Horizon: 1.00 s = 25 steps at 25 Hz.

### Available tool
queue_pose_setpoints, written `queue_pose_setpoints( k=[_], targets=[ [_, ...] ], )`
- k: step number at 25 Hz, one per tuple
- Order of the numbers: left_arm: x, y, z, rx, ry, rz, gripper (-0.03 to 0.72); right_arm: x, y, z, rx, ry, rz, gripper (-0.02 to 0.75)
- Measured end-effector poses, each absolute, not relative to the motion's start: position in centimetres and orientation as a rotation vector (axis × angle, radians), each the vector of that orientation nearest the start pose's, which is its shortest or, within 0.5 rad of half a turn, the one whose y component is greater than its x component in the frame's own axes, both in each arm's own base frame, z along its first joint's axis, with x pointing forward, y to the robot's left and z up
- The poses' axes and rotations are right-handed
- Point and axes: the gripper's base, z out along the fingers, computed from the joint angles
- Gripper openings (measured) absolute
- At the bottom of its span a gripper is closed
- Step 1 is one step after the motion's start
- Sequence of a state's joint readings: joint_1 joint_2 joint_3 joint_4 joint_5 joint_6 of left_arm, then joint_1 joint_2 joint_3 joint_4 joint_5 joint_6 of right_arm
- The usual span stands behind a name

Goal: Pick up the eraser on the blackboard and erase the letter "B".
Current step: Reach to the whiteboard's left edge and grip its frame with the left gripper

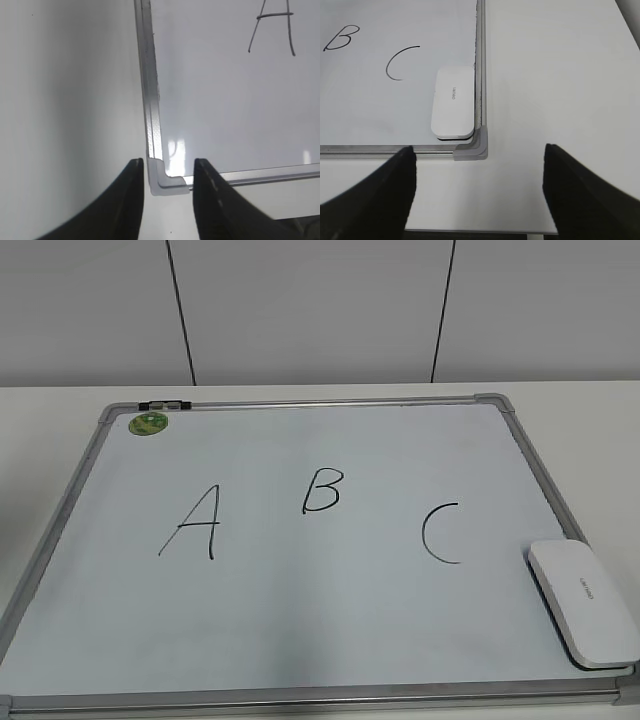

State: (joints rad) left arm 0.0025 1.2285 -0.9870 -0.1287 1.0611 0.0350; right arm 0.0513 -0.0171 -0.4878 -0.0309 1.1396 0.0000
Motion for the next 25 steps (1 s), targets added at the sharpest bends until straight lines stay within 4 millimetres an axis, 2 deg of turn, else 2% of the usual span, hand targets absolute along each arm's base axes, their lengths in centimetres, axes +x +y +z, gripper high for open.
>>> queue_pose_setpoints(
  k=[9,15,19,25],
  targets=[
    [27.5,-1.2,27.1,-0.037,2.882,-0.195,0.243,-0.9,-0.3,26.8,-0.051,2.117,-0.007,0.587],
    [30.9,-2.0,25.6,-0.009,2.889,-0.198,0.243,-0.9,-0.3,26.8,-0.051,2.117,-0.007,0.587],
    [33.3,-1.8,24.4,0.004,2.902,-0.159,0.243,-0.9,-0.3,26.8,-0.051,2.117,-0.007,0.587],
    [36.1,-1.6,20.9,-0.028,2.973,-0.102,0.243,-0.9,-0.3,26.8,-0.051,2.117,-0.007,0.586]
  ],
)
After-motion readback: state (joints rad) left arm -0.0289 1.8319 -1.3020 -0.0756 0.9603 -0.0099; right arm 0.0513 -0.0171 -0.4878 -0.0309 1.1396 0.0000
